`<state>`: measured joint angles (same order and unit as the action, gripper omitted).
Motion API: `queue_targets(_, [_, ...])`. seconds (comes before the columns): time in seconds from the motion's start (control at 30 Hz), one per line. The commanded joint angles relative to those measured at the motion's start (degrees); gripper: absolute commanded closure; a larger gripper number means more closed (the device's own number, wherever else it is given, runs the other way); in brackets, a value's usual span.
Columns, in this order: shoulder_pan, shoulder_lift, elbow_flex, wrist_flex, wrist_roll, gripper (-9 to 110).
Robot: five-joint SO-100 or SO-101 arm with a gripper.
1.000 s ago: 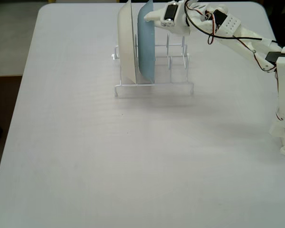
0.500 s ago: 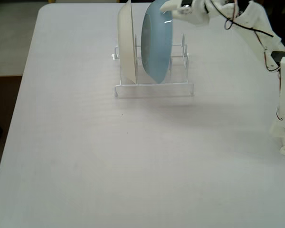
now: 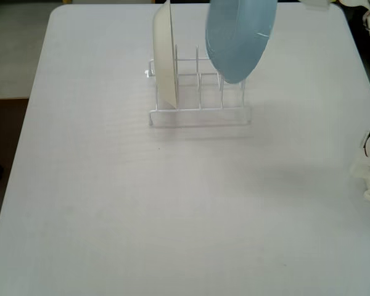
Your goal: Could you take three plates?
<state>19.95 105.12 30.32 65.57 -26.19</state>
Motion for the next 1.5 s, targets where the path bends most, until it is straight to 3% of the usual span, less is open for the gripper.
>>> queue_targets(0.0, [-4.7, 6.8, -1.2, 0.1, 2.1, 102])
queue_targets(0.37, [-26.2, 8.5, 1.9, -7.6, 6.1, 102])
queue_targets(0.63, [-36.6, 10.2, 19.3, -30.2, 6.0, 102])
queue_targets(1.0, [-39.5, 10.1, 32.2, -53.2, 0.3, 102])
queue_targets(1.47, [-39.3, 9.8, 34.3, -57.0, -1.5, 102])
